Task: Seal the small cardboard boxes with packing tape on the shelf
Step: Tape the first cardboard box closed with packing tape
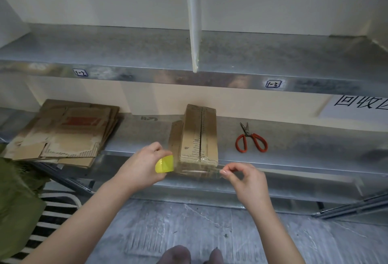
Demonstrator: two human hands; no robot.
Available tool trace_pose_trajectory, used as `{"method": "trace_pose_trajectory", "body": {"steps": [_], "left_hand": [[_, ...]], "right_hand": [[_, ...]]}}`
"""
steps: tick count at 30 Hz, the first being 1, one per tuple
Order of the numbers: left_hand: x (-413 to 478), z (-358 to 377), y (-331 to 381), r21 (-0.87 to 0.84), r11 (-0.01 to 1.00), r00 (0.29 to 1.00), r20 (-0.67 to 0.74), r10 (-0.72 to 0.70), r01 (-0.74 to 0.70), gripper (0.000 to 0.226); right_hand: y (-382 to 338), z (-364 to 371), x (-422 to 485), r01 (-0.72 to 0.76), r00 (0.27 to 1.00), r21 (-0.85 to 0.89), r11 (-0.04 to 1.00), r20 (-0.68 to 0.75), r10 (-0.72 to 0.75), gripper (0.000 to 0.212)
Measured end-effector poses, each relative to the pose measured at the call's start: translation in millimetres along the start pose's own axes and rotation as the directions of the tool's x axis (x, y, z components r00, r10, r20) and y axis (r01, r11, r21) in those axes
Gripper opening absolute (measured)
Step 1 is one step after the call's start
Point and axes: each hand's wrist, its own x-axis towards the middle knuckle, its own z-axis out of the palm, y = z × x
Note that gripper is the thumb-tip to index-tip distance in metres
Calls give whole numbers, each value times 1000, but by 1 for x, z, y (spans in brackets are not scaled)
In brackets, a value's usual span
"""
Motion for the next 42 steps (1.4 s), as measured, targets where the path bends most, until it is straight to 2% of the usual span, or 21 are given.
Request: {"method": "trace_pose_trajectory", "body": {"steps": [3,7,11,14,19,32,36,42], "left_hand": [[2,1,-6,20,1000,1000,-19,8,-7,56],[5,-2,-15,-113,993,999,-16,-33,31,51],[11,0,-19,-172,984,999,-8,-42,40,50],[20,5,-14,-157,986,998,-40,-56,49,50],[30,15,-15,0,998,998,13,-60,60,56],[63,41,-35,-7,992,982,147,-122,125,65],[60,47,-36,-72,995,987,151,-57,68,72],[52,54,-41,26,1000,985,174,-5,1,68]], "right_hand": [[2,3,2,-47,999,28,998,26,47,18],[11,-1,23,-152,988,22,988,40,151,15],[20,-3,35,-176,983,-29,984,57,177,19],[27,2,39,-186,979,-38,982,75,189,18],[43,0,47,-229,967,-12,973,116,228,10],[67,34,74,-378,911,62,924,204,359,11],[67,53,75,-393,911,154,906,196,362,7],[67,69,68,-440,897,300,846,186,401,6]]}}
